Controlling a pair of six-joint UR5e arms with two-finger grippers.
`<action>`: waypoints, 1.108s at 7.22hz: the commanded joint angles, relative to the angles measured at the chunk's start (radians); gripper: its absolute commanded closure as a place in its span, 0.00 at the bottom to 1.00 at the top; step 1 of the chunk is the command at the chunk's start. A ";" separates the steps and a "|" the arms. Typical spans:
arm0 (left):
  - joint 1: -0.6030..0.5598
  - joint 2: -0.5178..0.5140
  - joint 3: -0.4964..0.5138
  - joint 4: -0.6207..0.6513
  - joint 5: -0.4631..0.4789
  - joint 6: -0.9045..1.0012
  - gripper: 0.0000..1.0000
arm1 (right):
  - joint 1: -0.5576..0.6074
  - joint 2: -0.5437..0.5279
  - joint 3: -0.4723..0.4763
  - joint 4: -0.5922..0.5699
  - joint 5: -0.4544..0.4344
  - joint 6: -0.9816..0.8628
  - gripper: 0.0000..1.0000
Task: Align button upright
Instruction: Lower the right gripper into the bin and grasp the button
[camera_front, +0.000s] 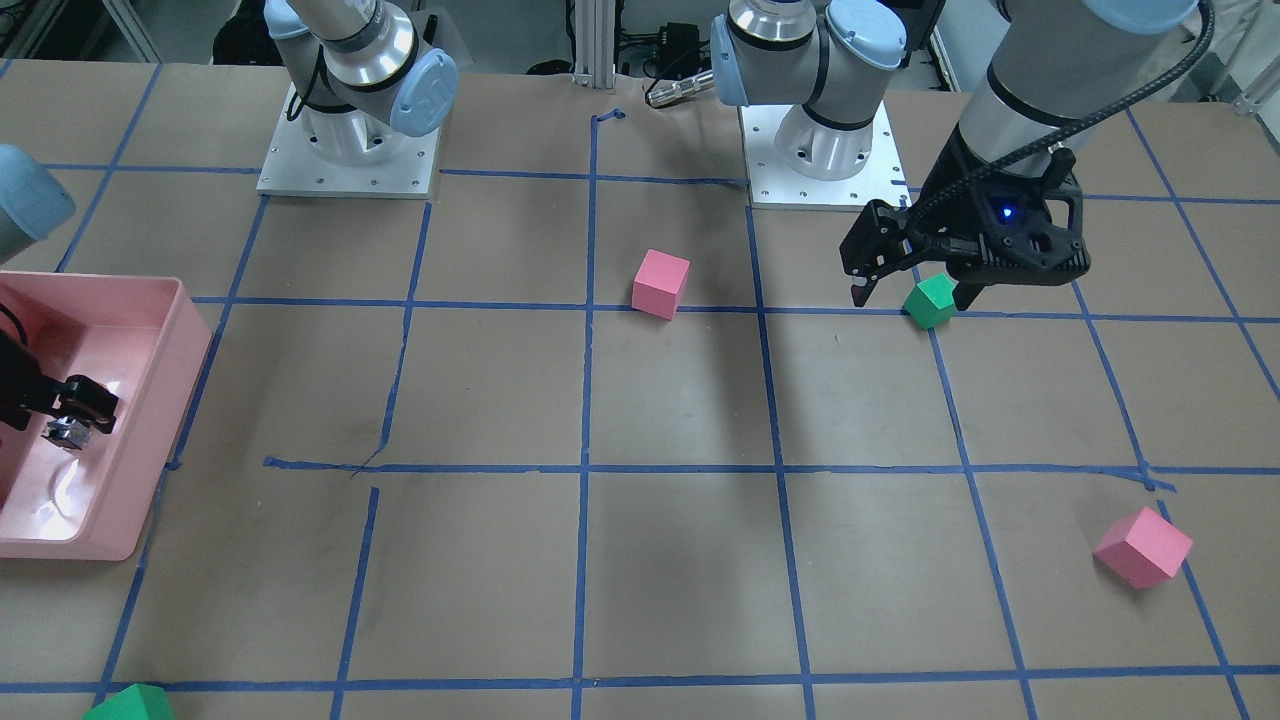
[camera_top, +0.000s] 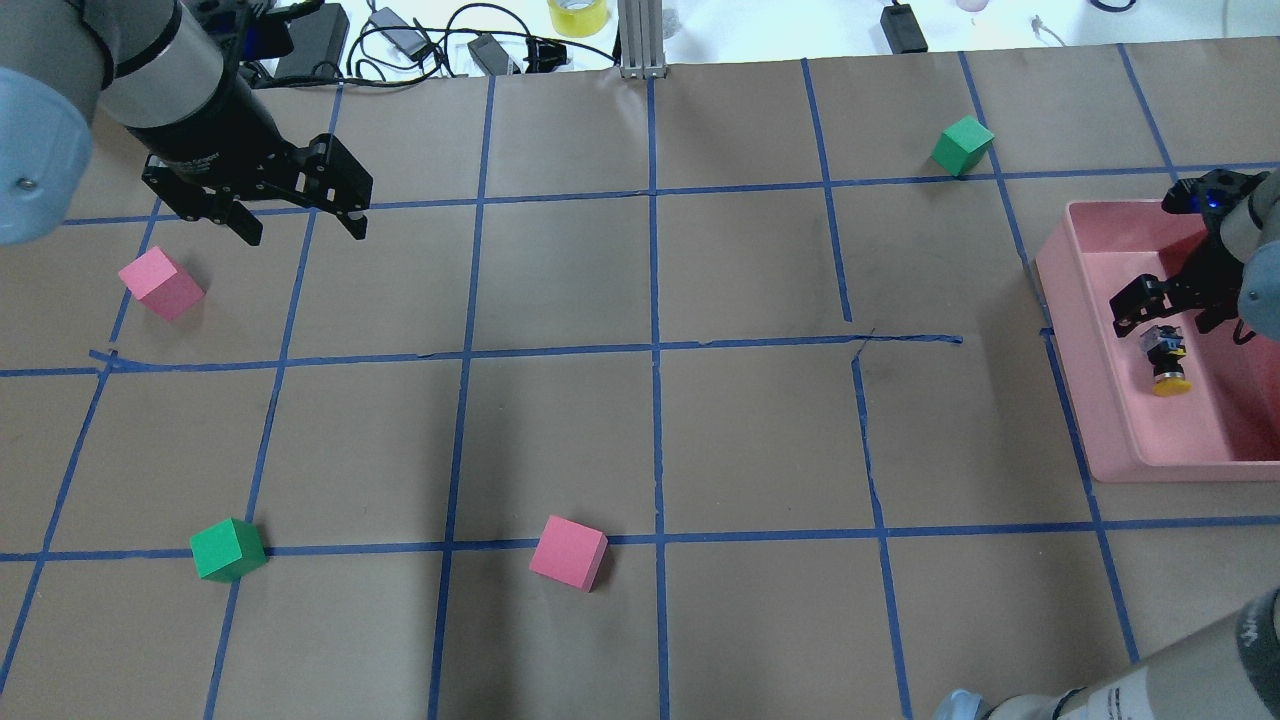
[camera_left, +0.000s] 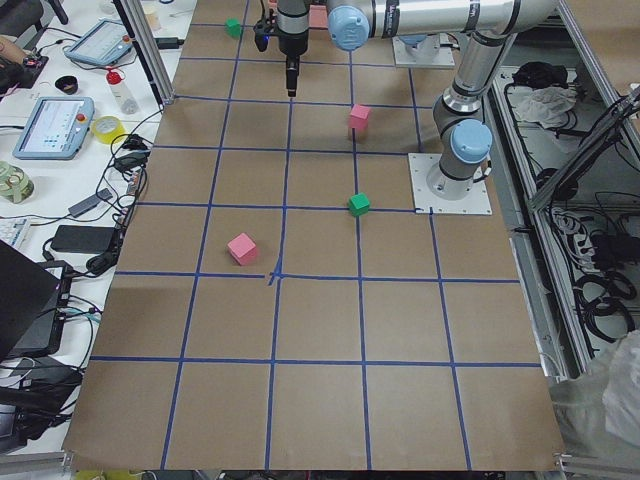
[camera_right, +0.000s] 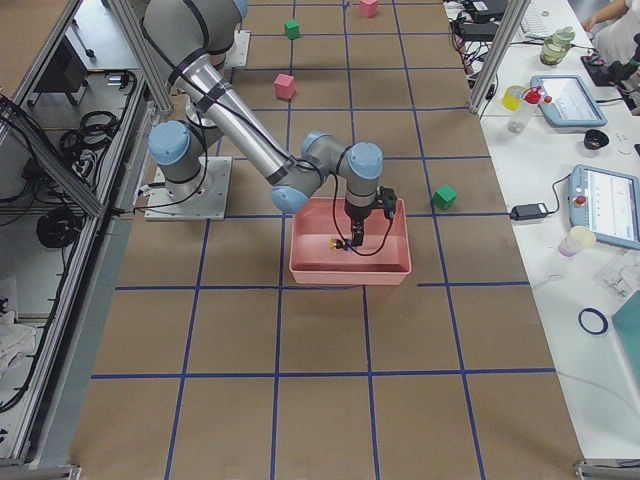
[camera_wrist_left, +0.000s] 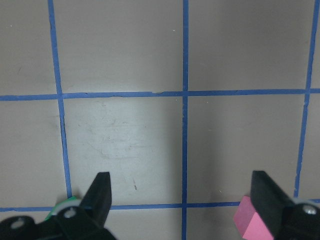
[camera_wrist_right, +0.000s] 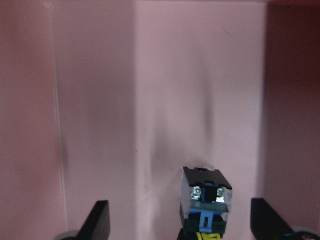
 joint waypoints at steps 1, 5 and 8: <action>0.000 0.000 0.000 -0.003 0.000 0.000 0.00 | 0.000 0.009 0.002 -0.002 -0.019 -0.001 0.00; 0.000 0.006 -0.031 0.006 0.003 0.000 0.00 | 0.000 0.014 0.017 -0.002 -0.027 -0.001 0.00; 0.000 0.006 -0.031 0.007 0.003 0.000 0.00 | 0.000 0.031 0.019 0.010 -0.033 -0.003 0.17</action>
